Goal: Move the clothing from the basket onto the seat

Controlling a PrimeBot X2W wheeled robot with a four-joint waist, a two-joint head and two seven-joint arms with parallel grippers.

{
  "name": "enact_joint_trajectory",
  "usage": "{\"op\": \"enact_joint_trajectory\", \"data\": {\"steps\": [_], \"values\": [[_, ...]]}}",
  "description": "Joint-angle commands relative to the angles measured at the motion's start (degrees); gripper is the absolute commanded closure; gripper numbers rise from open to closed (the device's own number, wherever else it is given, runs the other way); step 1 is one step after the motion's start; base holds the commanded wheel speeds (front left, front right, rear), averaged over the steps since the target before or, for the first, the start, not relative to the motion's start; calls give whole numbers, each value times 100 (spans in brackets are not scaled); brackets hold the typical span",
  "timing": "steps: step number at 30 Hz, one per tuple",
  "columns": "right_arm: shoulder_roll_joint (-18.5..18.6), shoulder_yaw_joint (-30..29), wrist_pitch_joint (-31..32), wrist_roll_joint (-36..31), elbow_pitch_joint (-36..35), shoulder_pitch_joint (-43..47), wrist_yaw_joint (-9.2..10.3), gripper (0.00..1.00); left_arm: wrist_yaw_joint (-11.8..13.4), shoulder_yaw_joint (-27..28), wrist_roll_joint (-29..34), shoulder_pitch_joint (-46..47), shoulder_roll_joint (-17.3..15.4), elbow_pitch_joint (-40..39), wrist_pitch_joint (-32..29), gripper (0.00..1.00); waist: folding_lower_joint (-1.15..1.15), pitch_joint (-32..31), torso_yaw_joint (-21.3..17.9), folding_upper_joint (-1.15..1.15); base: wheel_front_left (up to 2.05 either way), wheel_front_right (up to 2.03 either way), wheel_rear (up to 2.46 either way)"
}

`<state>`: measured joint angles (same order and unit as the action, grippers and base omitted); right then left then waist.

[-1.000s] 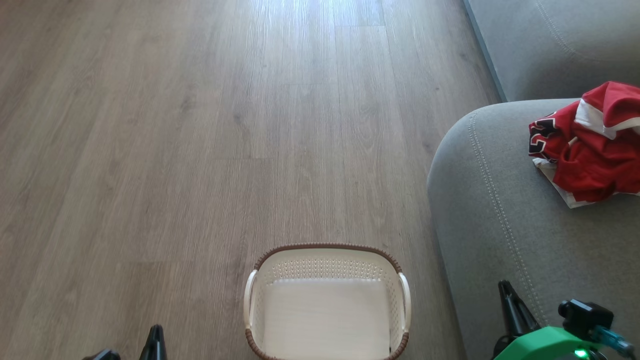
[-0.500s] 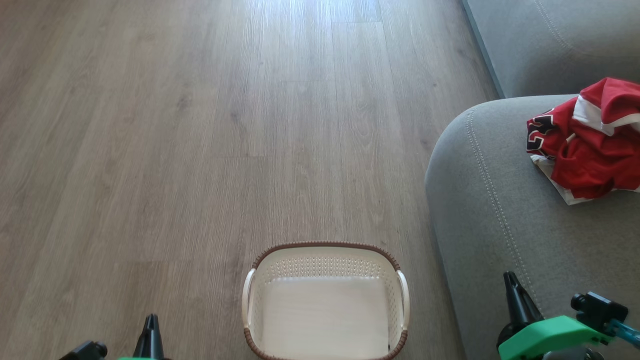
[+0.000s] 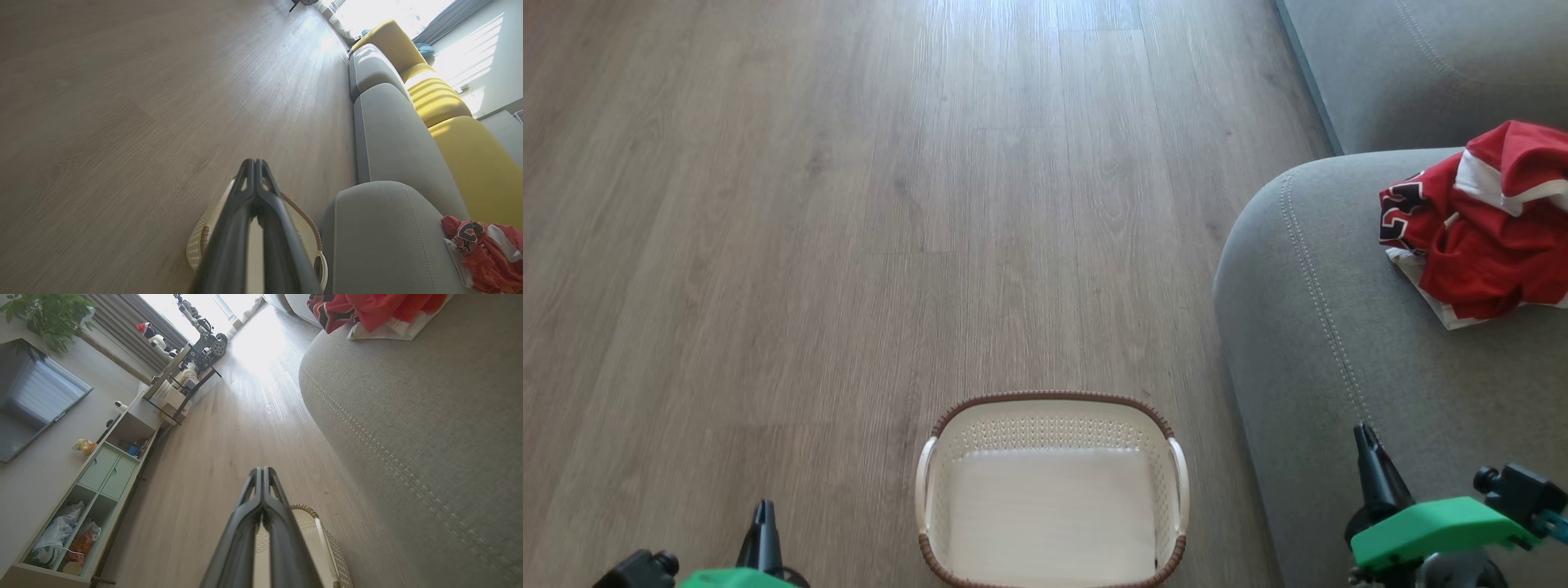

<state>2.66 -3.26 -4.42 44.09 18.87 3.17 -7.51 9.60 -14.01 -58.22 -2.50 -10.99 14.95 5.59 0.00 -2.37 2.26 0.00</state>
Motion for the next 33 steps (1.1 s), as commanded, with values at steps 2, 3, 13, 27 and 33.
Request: {"op": "enact_joint_trajectory", "data": {"steps": [2, 3, 13, 27, 33], "values": [[27, 12, 49, 207, -218, -339, 1, 100, -59, 222, -148, 301, -6, -216, -32, 100, 0, 6, -6, 0, 0, 0, 0], [28, 8, 63, 274, -220, -350, 1, 100, -75, 248, -195, 309, 5, -222, -48, 100, 0, 9, -9, 0, 0, 0, 0], [41, -31, 216, 1015, -246, -465, 1, 100, -258, 532, -714, 392, 128, -284, -226, 100, 0, 42, -44, 0, 0, 0, 0], [64, -72, 403, 1960, -280, -611, 1, 100, -489, 892, -1372, 499, 285, -363, -453, 100, 0, 85, -89, 0, 0, 0, 0], [76, -87, 481, 2369, -295, -674, 1, 100, -589, 1047, -1654, 544, 353, -397, -550, 100, 0, 104, -108, 0, 0, 0, 0]]}}
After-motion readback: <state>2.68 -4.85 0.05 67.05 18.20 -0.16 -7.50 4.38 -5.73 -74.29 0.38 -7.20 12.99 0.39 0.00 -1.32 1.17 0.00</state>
